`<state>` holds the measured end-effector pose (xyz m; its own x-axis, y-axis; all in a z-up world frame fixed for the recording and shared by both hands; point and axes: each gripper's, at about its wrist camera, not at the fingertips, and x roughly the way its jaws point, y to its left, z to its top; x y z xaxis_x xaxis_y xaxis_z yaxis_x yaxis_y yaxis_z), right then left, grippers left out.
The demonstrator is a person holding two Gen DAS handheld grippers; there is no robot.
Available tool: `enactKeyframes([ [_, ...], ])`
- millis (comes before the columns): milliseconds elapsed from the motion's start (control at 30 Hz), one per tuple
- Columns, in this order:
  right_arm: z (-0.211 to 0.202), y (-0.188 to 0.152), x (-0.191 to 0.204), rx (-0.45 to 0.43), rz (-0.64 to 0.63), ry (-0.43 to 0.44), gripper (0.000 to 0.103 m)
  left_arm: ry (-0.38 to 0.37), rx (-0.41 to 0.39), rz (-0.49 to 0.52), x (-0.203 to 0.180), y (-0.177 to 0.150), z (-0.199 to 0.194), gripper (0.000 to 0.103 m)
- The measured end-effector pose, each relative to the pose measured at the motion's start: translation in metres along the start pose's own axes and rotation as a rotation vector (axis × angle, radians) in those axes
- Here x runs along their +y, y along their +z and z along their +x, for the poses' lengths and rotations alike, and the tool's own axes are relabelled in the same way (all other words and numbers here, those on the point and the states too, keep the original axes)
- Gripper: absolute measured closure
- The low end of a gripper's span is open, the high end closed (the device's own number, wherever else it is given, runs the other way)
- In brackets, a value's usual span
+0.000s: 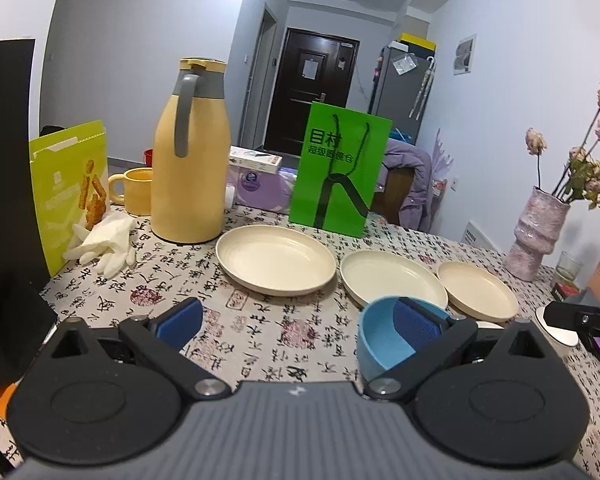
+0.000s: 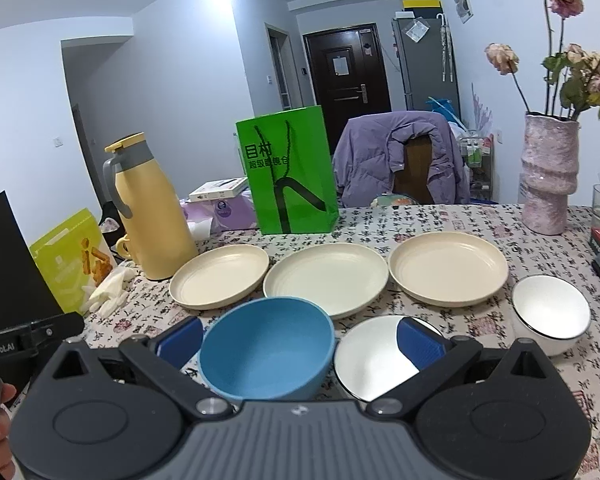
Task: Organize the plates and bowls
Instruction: 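Move both grippers toward the cream plate beside the yellow thermos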
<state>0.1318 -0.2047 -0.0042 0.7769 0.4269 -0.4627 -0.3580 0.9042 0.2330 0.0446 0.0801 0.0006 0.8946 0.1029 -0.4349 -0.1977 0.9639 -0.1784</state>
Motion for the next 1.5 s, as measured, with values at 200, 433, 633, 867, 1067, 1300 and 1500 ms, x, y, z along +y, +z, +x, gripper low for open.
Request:
enactKeyframes([
  [200, 0.017, 0.008, 0.006, -0.005, -0.011, 0.014, 0.000, 0.014, -0.016, -0.023, 0.011, 0.008, 0.009, 0.000],
  [433, 0.036, 0.018, 0.012, -0.010, -0.021, 0.036, 0.000, 0.014, -0.030, -0.054, 0.022, 0.017, 0.022, 0.000],
  [633, 0.054, 0.025, 0.016, -0.011, -0.023, 0.055, 0.000, -0.010, -0.034, -0.093, 0.034, 0.026, 0.035, 0.000],
  [867, 0.082, 0.036, 0.016, 0.015, 0.005, 0.105, 0.000, 0.007, -0.029, -0.131, 0.044, 0.035, 0.053, 0.000],
  [1067, 0.106, 0.045, 0.025, 0.032, -0.017, 0.100, 0.000, 0.012, -0.017, -0.167, 0.054, 0.041, 0.069, 0.000],
  [1300, 0.134, 0.056, 0.038, 0.045, -0.045, 0.111, 0.000, 0.031, 0.002, -0.220, 0.068, 0.052, 0.092, 0.000],
  [1500, 0.160, 0.069, 0.046, 0.064, -0.048, 0.130, 0.000, 0.056, 0.010, -0.261, 0.079, 0.063, 0.113, 0.000],
])
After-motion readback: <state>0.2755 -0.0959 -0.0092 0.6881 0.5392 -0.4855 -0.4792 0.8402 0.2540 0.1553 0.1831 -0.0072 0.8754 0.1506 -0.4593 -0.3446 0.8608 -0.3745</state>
